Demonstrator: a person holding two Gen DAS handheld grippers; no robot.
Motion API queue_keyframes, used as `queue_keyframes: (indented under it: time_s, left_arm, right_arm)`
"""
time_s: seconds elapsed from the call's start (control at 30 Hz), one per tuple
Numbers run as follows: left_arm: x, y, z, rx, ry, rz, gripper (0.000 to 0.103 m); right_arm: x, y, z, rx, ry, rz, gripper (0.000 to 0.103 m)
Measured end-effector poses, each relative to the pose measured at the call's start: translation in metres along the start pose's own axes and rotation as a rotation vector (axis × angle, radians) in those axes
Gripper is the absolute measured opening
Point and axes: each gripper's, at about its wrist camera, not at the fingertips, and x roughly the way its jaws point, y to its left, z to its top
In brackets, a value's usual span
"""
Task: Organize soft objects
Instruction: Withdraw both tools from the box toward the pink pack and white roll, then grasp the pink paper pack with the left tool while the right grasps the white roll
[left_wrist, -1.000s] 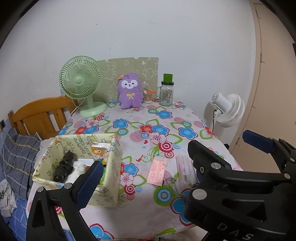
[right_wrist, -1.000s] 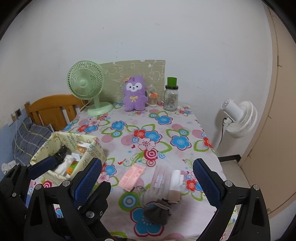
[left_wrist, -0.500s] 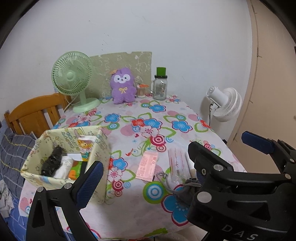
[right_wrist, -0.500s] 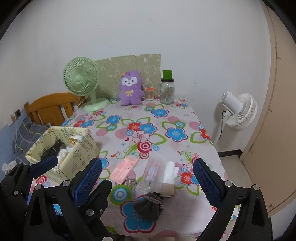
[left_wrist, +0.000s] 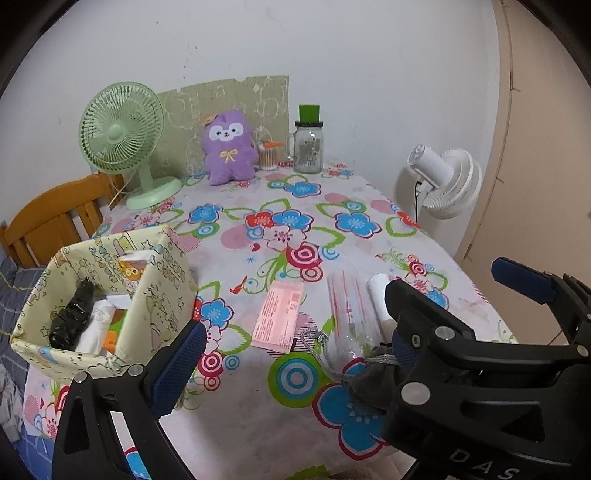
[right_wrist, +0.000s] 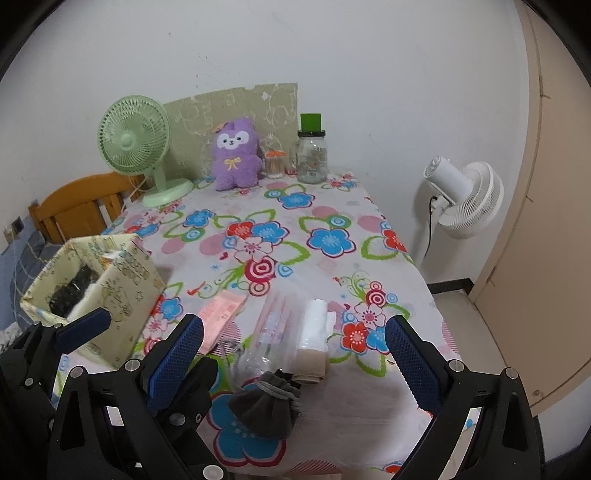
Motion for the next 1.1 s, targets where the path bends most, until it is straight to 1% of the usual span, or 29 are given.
queue_keyframes:
  time_s: [0.1, 0.3, 0.5, 0.63, 0.7, 0.77, 0.83, 0.87, 0.93, 1.0, 1.1]
  left_arm:
    - [0.010, 0.001, -0.001, -0.003, 0.015, 0.006, 0.102]
    - [0.034, 0.006, -0.003, -0.020, 0.053, 0.026, 0.101]
    - [0.054, 0.008, -0.002, -0.020, 0.086, 0.030, 0.096]
    - [0.067, 0.009, 0.001, -0.026, 0.104, 0.036, 0.095]
    - [0.072, 0.008, 0.002, -0.024, 0.112, 0.041, 0.093]
    - [0.078, 0.009, 0.002, -0.027, 0.120, 0.041, 0.090]
    - [0.084, 0.008, 0.003, -0.028, 0.133, 0.043, 0.087]
    - [0.086, 0.008, 0.003, -0.028, 0.138, 0.045, 0.085]
    - [0.091, 0.008, 0.003, -0.025, 0.147, 0.044, 0.084]
    - [0.094, 0.008, 0.003, -0.025, 0.152, 0.045, 0.079]
    - [0.102, 0.008, 0.003, -0.027, 0.169, 0.042, 0.073]
  right_arm:
    - [0.009, 0.000, -0.002, -0.004, 0.012, -0.015, 0.100]
    - [0.030, -0.006, -0.004, 0.012, 0.051, -0.015, 0.100]
    - [0.054, -0.011, -0.005, 0.031, 0.092, -0.013, 0.100]
    - [0.068, -0.014, -0.004, 0.051, 0.117, -0.007, 0.100]
    - [0.074, -0.015, -0.003, 0.050, 0.125, -0.014, 0.100]
    - [0.079, -0.016, -0.003, 0.052, 0.133, -0.021, 0.097]
    - [0.084, -0.020, -0.004, 0.063, 0.149, -0.031, 0.092]
    - [0.086, -0.022, -0.004, 0.070, 0.154, -0.034, 0.091]
    - [0.091, -0.027, -0.005, 0.087, 0.167, -0.037, 0.088]
    - [0.097, -0.032, -0.006, 0.104, 0.181, -0.047, 0.083]
    - [0.105, -0.035, -0.007, 0.110, 0.205, -0.054, 0.078]
